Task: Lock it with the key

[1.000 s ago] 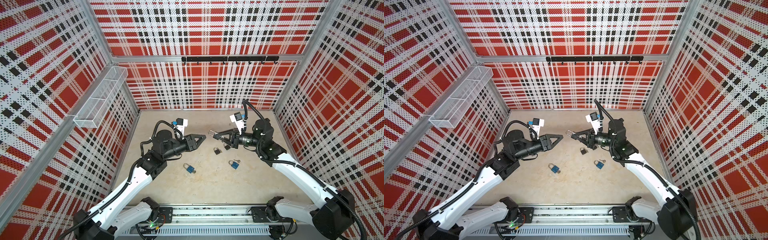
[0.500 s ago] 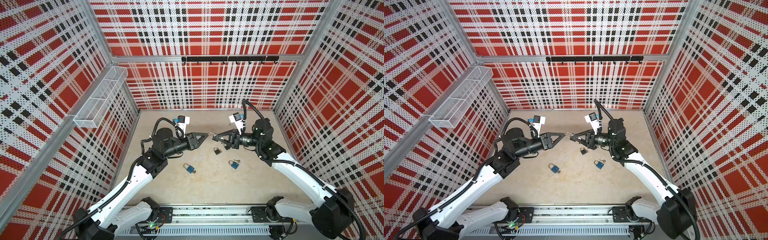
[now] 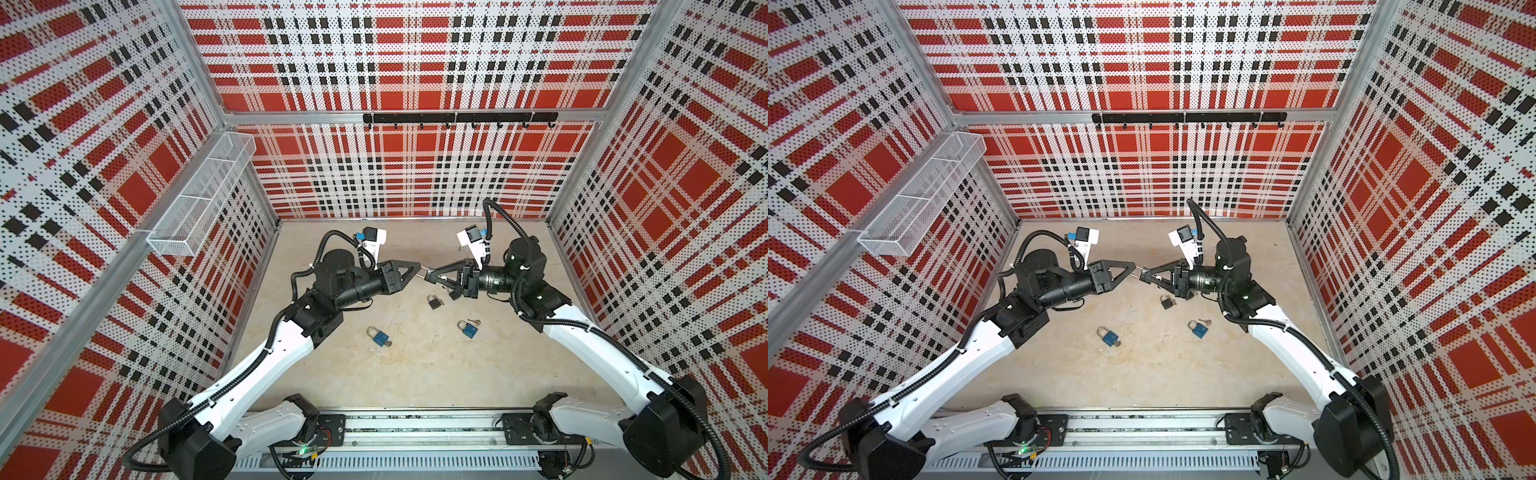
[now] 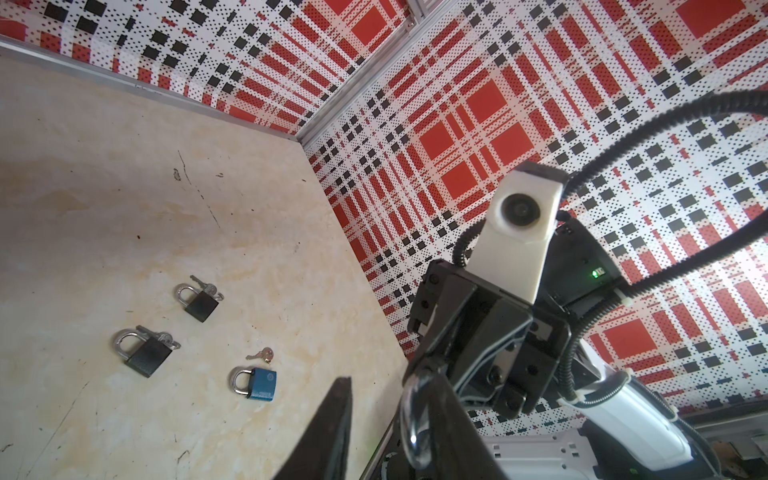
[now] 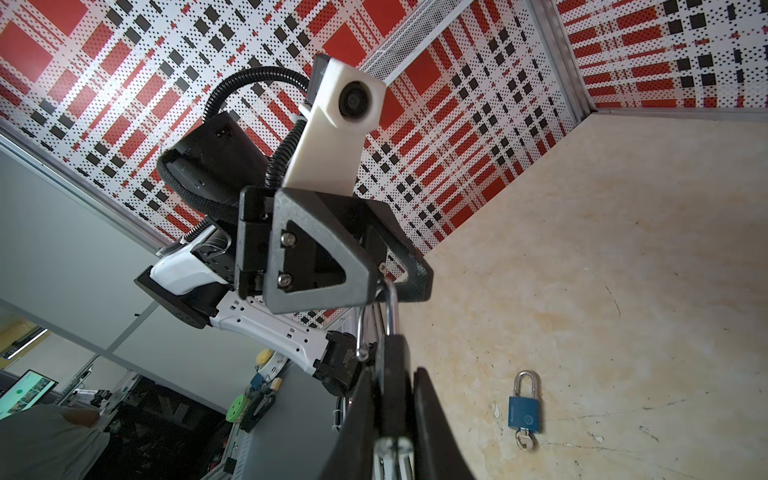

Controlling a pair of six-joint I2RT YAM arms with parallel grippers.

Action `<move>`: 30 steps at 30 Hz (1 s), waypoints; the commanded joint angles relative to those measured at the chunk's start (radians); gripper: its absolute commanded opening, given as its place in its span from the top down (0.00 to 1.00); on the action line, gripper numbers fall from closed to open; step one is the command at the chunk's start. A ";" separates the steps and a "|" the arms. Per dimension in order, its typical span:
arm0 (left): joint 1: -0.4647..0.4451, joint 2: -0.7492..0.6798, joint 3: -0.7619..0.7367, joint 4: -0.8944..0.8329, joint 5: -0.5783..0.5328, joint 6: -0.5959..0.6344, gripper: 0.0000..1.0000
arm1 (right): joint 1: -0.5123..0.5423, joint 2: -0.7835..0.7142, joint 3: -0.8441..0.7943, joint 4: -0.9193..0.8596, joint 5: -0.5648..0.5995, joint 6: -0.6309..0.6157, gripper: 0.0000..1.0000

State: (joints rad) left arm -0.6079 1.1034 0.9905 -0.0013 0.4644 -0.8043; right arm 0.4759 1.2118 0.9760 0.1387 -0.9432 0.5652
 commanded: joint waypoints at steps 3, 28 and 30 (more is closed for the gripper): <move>-0.004 0.000 0.028 0.036 0.010 0.002 0.68 | -0.003 -0.003 0.025 0.063 -0.030 0.001 1.00; -0.002 -0.025 -0.012 0.040 0.036 -0.009 0.78 | -0.003 0.015 0.027 0.169 -0.077 0.091 1.00; -0.001 -0.026 -0.013 0.041 0.039 -0.009 0.78 | -0.003 0.017 0.029 0.169 -0.078 0.091 1.00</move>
State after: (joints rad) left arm -0.6083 1.0924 0.9897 0.0223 0.4904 -0.8074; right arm 0.4759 1.2259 0.9760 0.2241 -0.9993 0.6483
